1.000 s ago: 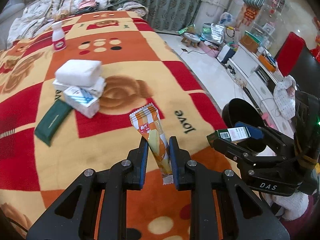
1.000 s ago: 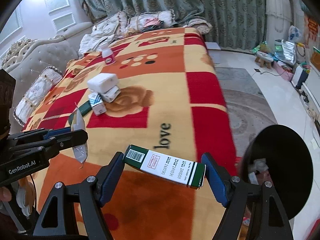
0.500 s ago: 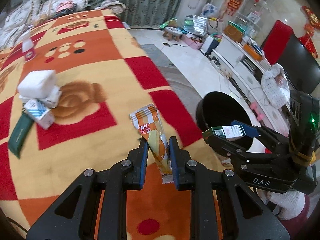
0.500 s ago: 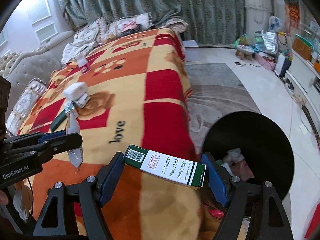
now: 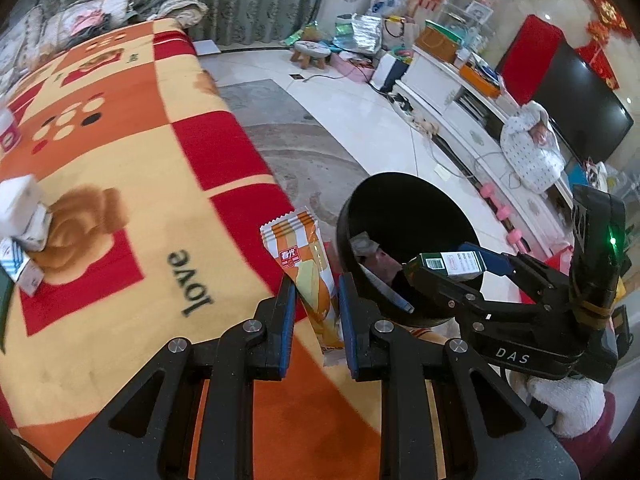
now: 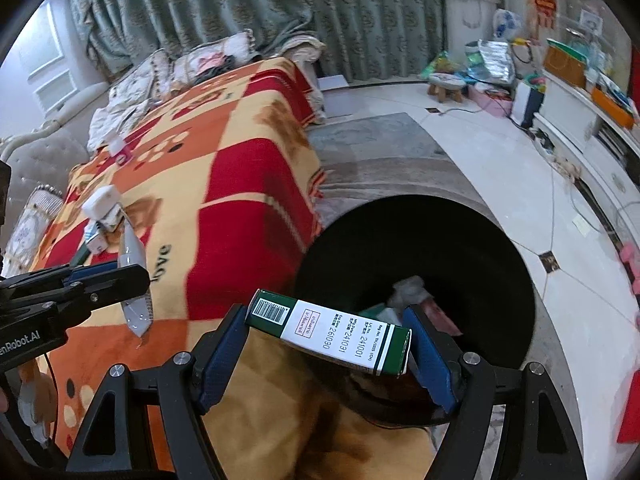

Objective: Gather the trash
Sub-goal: 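Carry wrapper and green-white box to the black bin and open both tools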

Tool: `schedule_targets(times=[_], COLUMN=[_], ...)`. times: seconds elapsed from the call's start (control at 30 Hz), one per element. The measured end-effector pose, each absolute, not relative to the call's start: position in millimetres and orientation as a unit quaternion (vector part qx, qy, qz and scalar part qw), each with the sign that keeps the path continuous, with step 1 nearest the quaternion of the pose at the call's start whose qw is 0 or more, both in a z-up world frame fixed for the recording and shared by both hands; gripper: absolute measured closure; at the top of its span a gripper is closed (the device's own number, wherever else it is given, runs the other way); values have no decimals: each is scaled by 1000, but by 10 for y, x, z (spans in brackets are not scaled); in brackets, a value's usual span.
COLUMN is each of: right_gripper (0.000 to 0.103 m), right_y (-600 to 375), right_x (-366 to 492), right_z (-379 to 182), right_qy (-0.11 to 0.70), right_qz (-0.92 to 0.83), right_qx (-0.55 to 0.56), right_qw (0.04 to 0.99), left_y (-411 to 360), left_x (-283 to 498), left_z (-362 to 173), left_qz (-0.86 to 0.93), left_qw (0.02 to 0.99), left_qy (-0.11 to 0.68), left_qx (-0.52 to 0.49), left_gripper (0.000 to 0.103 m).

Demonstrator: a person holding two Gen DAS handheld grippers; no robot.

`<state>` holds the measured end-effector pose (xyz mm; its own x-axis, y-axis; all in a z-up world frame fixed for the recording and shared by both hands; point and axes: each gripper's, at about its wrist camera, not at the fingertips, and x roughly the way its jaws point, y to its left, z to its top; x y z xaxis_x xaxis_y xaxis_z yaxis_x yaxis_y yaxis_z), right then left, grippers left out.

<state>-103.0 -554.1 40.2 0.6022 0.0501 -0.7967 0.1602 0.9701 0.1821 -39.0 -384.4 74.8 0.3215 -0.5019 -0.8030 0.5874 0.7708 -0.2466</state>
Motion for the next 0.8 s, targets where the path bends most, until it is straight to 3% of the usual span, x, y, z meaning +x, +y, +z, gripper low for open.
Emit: schedule_targets(times=[0.8], right_gripper=[26], right_y=[-6160], right_x=[-1076], right_z=[182], right_qy=[463], right_qz=[-89], right_qx=[138], right_qw=[871], left_y=[-4472], left_x=[-287], left_z=[606], left_qz=[-388], left_qw=[779], left_qy=[492], left_qx=[29], left_gripper=[85])
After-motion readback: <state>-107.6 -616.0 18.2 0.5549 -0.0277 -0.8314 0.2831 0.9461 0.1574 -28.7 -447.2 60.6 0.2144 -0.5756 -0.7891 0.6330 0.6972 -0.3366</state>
